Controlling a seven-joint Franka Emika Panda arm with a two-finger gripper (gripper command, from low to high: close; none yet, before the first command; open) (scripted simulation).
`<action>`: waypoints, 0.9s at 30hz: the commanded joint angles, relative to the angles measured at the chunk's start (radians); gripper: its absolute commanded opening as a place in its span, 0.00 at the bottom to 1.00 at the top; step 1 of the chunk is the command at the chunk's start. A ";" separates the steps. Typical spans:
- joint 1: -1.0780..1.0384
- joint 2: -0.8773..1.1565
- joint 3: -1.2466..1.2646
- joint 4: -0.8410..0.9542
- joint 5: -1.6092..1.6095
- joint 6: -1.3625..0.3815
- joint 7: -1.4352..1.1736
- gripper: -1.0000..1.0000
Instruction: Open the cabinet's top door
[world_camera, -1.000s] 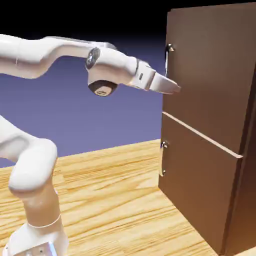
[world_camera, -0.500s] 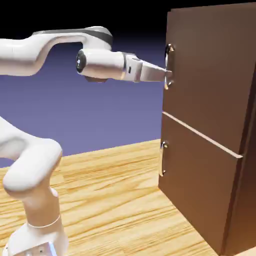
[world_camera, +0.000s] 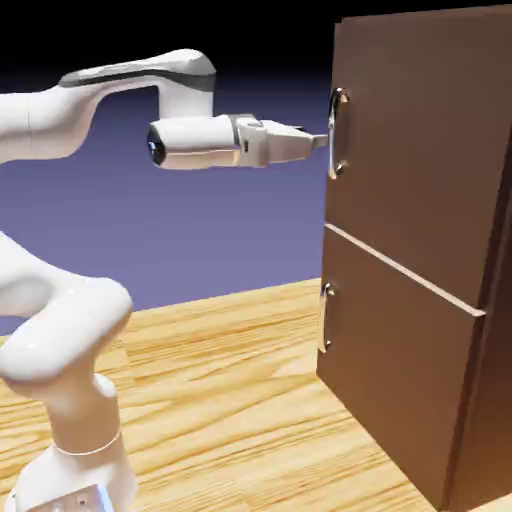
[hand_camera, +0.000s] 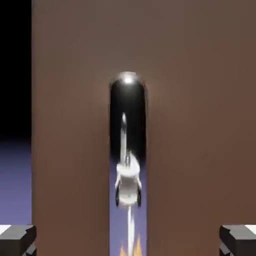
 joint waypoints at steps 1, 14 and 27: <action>-0.037 0.013 0.021 0.022 0.010 -0.012 -0.004 0.50; 0.175 -0.014 -0.175 -0.138 -0.132 -0.156 0.013 0.00; 0.547 -0.263 -0.620 -0.449 -0.639 -0.380 0.208 0.00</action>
